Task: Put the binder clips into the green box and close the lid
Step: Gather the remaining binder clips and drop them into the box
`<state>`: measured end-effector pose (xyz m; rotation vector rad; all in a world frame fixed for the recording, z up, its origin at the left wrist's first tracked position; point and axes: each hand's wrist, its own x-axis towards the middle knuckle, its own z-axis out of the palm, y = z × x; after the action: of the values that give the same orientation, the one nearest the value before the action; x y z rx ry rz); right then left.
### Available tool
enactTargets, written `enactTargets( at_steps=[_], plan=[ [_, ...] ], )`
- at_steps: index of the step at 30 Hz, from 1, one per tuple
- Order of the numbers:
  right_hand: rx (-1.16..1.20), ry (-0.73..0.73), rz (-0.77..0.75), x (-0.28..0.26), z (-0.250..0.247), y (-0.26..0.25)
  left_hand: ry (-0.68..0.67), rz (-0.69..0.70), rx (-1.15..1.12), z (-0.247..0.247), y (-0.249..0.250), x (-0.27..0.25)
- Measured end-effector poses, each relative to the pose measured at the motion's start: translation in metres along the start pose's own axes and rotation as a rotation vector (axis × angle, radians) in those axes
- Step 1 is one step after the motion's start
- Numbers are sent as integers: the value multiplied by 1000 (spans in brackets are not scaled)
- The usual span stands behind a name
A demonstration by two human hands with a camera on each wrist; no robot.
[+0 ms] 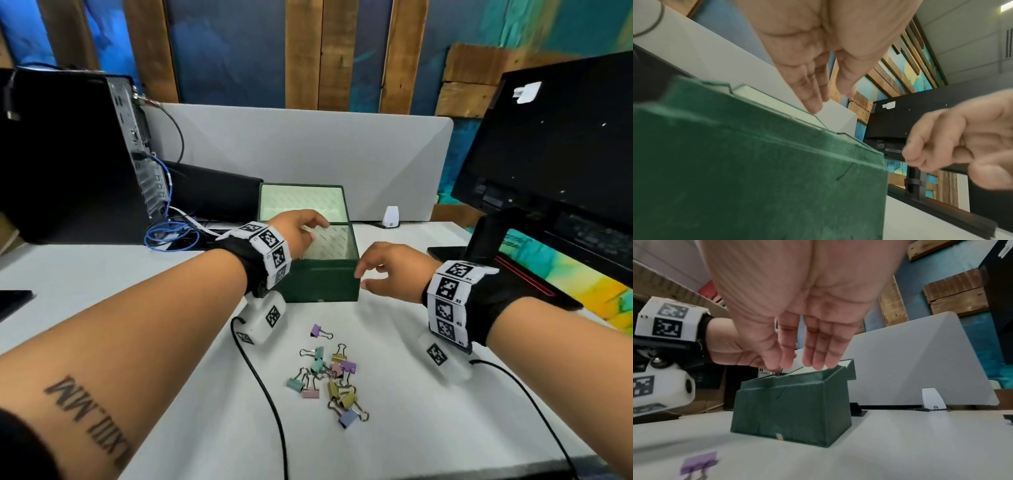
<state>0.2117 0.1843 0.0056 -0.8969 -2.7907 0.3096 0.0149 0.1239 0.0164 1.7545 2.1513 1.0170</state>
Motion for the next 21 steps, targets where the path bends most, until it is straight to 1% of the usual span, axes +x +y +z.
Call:
enactTargets(
  at_steps=[2,3,4,5,7,9,12,15,18,21],
  plan=[
    [5,-70,-12,-8,4,-7,-3,-25,-74,-8,-3,-16],
    [12,-127,-19,-12,5,-12,-42,-44,-99,-10,-4,-25],
    [8,-201,-27,-16,8,-18,-109,-59,-82,-11,-3,-37],
    [-11,-284,-40,-20,11,-23,-202,-61,-1,-10,-3,-48],
    [-58,-431,-72,-29,19,-33,-383,-29,256,-3,-1,-68],
    [-71,-522,-74,-37,25,-42,-499,-4,408,8,0,-83],
    [-79,-557,-60,-47,28,-48,-569,-11,514,23,1,-94],
    [-77,-560,-64,-53,27,-48,-604,10,531,29,5,-99],
    [-100,-555,-70,-55,28,-47,-622,39,534,27,9,-105],
    [-110,-524,-75,-53,31,-46,-588,49,529,24,8,-111]
  ],
)
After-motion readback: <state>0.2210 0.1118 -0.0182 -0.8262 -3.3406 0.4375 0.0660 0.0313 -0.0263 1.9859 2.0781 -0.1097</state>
